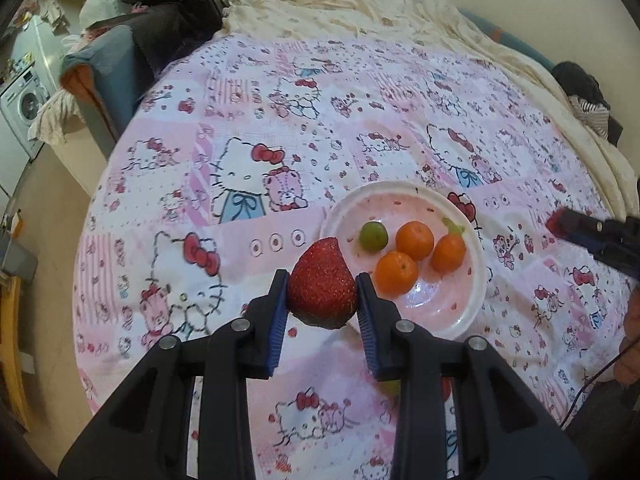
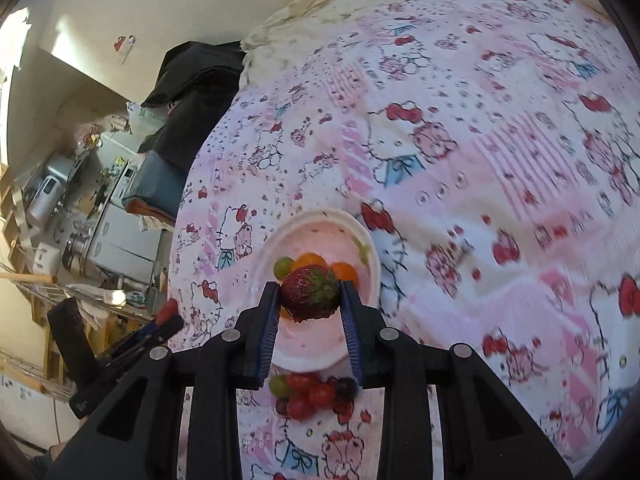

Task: Organize fruits
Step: 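Lower both strawberries into the plate and open both tools, then lift both tools away from the plate, then grasp the green lime in the fruit row with the left tool, then grasp a dark grape with the right tool while the left tool carries the lime, then lower the lime and the dark grape into the plate and open both tools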

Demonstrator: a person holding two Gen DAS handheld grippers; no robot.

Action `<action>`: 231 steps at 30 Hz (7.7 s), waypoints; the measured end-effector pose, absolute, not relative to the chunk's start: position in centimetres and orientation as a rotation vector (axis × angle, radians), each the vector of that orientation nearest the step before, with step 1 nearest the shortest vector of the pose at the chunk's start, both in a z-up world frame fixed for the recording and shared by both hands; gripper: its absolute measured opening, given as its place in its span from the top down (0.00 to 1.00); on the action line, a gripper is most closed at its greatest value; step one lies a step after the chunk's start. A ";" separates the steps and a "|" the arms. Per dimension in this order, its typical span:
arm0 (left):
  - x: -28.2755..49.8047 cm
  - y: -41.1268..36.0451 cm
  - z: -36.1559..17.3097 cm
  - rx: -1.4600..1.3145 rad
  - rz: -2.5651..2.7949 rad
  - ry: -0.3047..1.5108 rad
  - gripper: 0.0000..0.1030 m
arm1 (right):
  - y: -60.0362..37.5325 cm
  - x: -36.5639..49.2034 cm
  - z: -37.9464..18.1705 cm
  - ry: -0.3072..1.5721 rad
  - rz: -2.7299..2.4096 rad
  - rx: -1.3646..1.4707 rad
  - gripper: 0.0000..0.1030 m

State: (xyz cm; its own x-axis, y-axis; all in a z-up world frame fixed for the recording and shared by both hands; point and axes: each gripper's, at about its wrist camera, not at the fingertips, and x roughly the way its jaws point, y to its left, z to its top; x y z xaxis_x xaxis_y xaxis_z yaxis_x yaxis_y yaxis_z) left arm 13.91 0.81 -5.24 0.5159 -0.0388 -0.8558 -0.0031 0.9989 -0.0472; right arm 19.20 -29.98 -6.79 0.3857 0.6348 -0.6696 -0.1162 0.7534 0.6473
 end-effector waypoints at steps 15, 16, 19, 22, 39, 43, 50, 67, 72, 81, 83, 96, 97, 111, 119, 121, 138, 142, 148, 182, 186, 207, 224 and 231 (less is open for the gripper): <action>19.1 -1.8 -9.7 0.063 -0.011 1.042 0.72 | -26.0 25.4 -10.9 1.156 0.515 0.491 0.69; 19.2 -1.9 -10.1 0.064 -0.010 1.047 0.72 | -25.8 25.8 -11.4 1.168 0.511 0.491 0.69; 19.4 -2.0 -11.2 0.075 -0.010 1.065 0.72 | -25.3 26.6 -12.7 1.197 0.501 0.482 0.69; 19.5 -2.3 -12.0 0.093 -0.013 1.074 0.72 | -24.7 27.1 -13.7 1.220 0.497 0.470 0.69; 20.0 -2.4 -13.5 0.123 -0.006 1.102 0.72 | -23.5 27.3 -16.1 1.282 0.459 0.412 0.69; 20.0 -2.5 -13.6 0.132 -0.005 1.102 0.72 | -23.4 27.2 -16.2 1.285 0.457 0.407 0.69; 20.1 -2.7 -13.6 0.137 -0.014 1.120 0.68 | -23.4 27.2 -16.1 1.280 0.456 0.405 0.66; 19.0 -3.0 -11.6 0.119 -0.034 1.081 0.26 | -23.9 27.0 -12.9 1.187 0.480 0.399 0.25; 18.4 -2.8 -10.8 0.106 -0.029 1.070 0.26 | -24.1 26.2 -11.7 1.165 0.485 0.402 0.25; 16.6 -2.3 -8.5 0.087 -0.024 1.031 0.26 | -24.9 23.7 -9.6 1.142 0.471 0.379 0.25; 16.1 -2.3 -8.0 0.092 -0.023 1.014 0.26 | -25.0 23.1 -9.3 1.138 0.468 0.370 0.25; 12.9 -0.8 -5.7 0.049 -0.006 0.985 0.26 | -26.5 18.6 -7.5 1.118 0.456 0.361 0.25; 12.6 -0.8 -5.6 0.047 -0.006 0.982 0.26 | -26.6 18.3 -7.4 1.116 0.455 0.364 0.25; 8.5 0.0 -4.5 0.012 0.009 0.978 0.26 | -27.2 14.5 -6.7 1.108 0.450 0.383 0.25; 6.5 0.4 -4.7 -0.004 0.036 0.994 0.26 | -27.5 11.7 -6.7 1.102 0.416 0.378 0.24; 6.1 0.5 -5.1 -0.007 0.050 1.009 0.26 | -27.8 11.2 -7.0 1.109 0.399 0.385 0.24; 8.3 -5.3 -12.6 0.102 -0.215 1.254 0.48 | -29.7 10.9 -9.0 1.162 0.338 0.462 0.24; 9.9 -6.5 -13.7 0.166 -0.311 1.317 0.48 | -29.9 11.1 -9.3 1.173 0.333 0.473 0.24; 12.4 -7.3 -14.9 0.329 -0.492 1.409 0.50 | -29.8 11.6 -9.7 1.187 0.336 0.490 0.24; 9.1 -0.6 -7.3 -0.053 -0.192 1.305 0.75 | -26.6 14.5 -15.0 1.414 0.424 0.530 0.60; 7.9 0.6 -7.2 -0.078 -0.165 1.286 0.75 | -25.0 14.9 -16.9 1.469 0.408 0.515 0.63; 8.4 0.6 -8.7 -0.065 -0.103 1.275 0.75 | -26.2 14.3 -16.4 1.420 0.407 0.487 0.80; 8.3 3.0 -7.2 -0.110 0.014 1.172 0.75 | -31.6 13.0 -9.0 1.182 0.358 0.477 0.80; 10.4 2.5 -5.9 -0.101 0.011 1.125 0.75 | -29.5 15.0 -6.8 1.100 0.426 0.412 0.80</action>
State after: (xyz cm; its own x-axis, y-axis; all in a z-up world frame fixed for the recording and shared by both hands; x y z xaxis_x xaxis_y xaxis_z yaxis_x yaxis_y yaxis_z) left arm 10.37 2.52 -5.91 0.4316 -0.0424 -0.9011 -0.0601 0.9953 -0.0756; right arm 15.00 -29.54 -6.78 0.3901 0.5225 -0.7582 -0.1250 0.8459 0.5186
